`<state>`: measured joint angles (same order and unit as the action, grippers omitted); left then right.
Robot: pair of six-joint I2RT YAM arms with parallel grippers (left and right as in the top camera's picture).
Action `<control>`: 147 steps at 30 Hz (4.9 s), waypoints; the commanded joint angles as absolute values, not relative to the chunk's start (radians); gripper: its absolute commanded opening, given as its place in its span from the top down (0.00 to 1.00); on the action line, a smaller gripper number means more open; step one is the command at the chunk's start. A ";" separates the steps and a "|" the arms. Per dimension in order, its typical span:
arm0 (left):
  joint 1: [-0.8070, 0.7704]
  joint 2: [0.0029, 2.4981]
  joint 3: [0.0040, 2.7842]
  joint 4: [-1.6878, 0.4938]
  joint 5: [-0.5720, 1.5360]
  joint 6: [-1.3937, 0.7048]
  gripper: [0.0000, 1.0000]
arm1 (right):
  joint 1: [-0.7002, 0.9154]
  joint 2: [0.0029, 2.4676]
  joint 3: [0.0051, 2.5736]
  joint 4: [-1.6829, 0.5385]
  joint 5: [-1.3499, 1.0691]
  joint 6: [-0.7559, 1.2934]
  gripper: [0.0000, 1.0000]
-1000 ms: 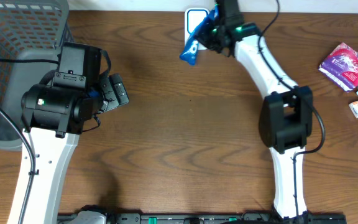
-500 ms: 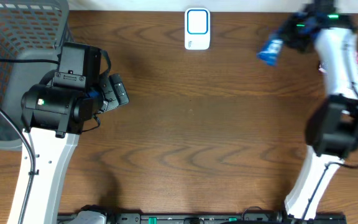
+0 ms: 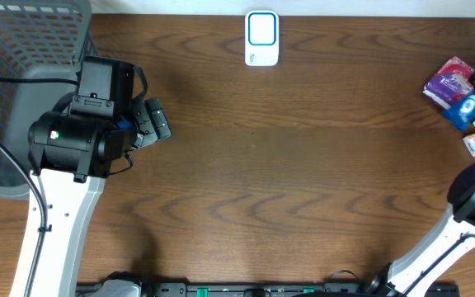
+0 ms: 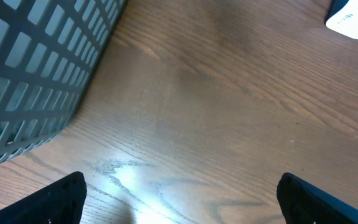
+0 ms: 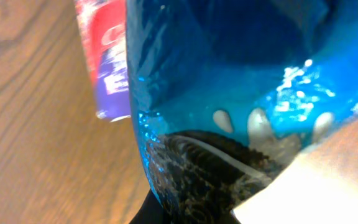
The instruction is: Scan the item barcode
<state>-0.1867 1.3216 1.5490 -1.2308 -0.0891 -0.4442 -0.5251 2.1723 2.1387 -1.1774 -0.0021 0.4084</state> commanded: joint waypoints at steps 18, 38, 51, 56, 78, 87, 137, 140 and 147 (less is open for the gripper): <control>-0.184 1.314 1.555 -1.234 -0.106 -0.438 0.02 | -0.547 2.162 2.144 -1.226 -0.074 0.273 0.21; -0.184 1.314 1.555 -1.234 -0.106 -0.438 0.02 | -0.325 1.849 2.144 -1.500 -0.258 0.158 0.01; -0.184 1.314 1.555 -1.234 -0.106 -0.438 0.02 | -0.146 1.607 2.124 -1.698 -0.252 0.088 0.01; -0.184 1.314 1.555 -1.234 -0.106 -0.438 0.02 | -0.013 1.465 1.988 -1.692 -0.244 0.093 0.01; -0.184 1.314 1.555 -1.234 -0.106 -0.438 0.02 | 0.105 1.296 1.640 -1.698 -0.245 0.208 0.01; -0.184 1.314 1.555 -1.234 -0.106 -0.438 0.02 | 0.105 1.296 1.640 -1.694 -0.241 0.208 0.01; -0.184 1.314 1.555 -1.234 -0.106 -0.438 0.02 | 0.089 0.103 0.160 -0.240 -0.302 -0.043 0.01; -0.184 1.314 1.555 -1.234 -0.106 -0.438 0.02 | 0.090 0.086 0.104 -0.141 -0.303 -0.056 0.01; -0.184 1.314 1.555 -1.234 -0.106 -0.438 0.02 | 0.091 0.042 0.010 -0.035 -0.304 -0.114 0.01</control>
